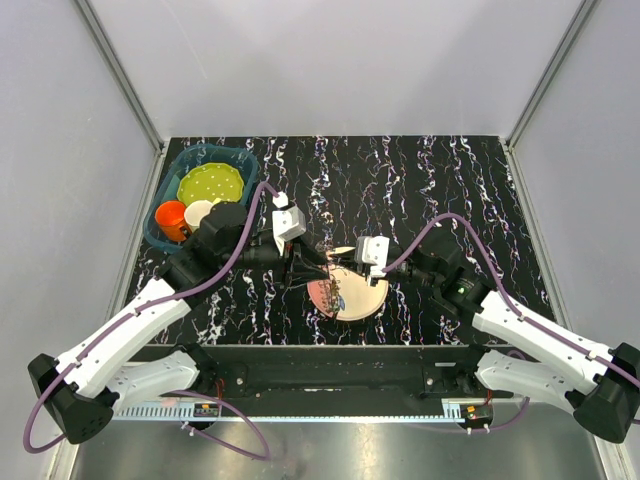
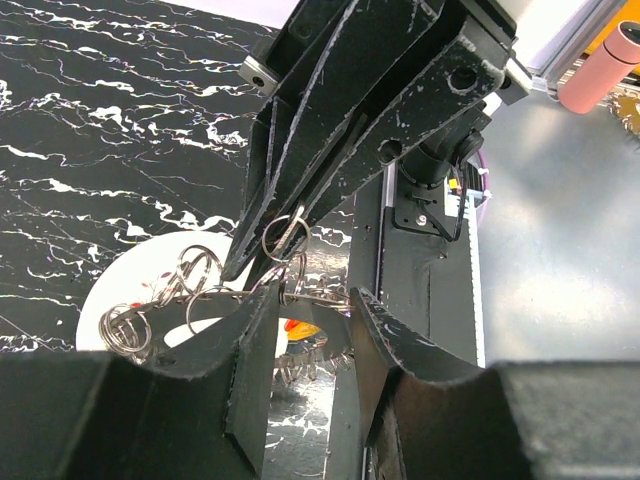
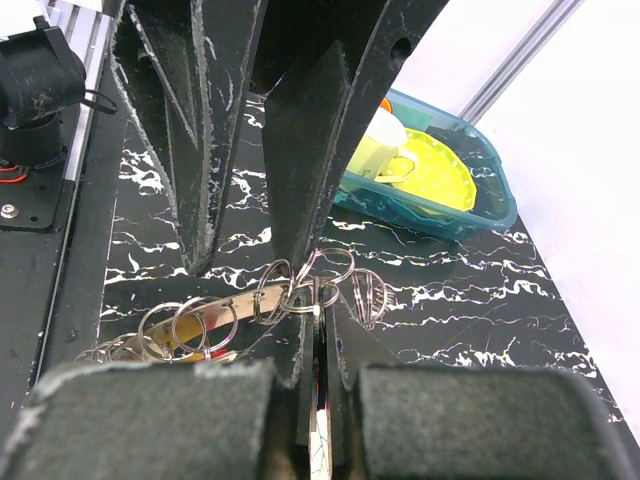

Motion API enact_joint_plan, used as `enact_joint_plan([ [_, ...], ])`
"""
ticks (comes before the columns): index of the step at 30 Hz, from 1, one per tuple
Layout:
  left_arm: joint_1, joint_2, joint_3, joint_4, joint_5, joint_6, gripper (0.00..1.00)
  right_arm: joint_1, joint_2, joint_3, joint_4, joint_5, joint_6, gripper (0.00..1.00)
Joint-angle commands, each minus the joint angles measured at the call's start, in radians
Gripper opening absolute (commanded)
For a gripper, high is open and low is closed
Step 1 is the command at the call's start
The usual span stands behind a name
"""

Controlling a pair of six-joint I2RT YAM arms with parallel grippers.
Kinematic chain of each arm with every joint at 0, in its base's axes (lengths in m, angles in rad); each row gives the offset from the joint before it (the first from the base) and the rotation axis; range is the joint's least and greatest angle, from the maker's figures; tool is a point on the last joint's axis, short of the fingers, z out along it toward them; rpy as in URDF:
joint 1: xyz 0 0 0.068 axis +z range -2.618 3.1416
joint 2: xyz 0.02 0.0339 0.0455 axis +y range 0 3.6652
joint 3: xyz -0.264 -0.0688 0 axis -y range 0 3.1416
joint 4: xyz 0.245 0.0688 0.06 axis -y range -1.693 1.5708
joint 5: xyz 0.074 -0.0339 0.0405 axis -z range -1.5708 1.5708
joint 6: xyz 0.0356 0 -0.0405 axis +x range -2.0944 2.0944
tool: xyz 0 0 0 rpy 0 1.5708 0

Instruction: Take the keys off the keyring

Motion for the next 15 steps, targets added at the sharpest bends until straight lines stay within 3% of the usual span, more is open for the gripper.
enact_joint_plan([
  [1,-0.003,0.003,0.026,0.07,0.059,-0.015,0.38,-0.004,-0.004,0.007,0.096,-0.012,0.012,0.0],
  [15,-0.003,0.016,-0.014,0.164,0.094,-0.093,0.37,-0.004,0.005,0.012,0.105,-0.004,0.012,0.0],
])
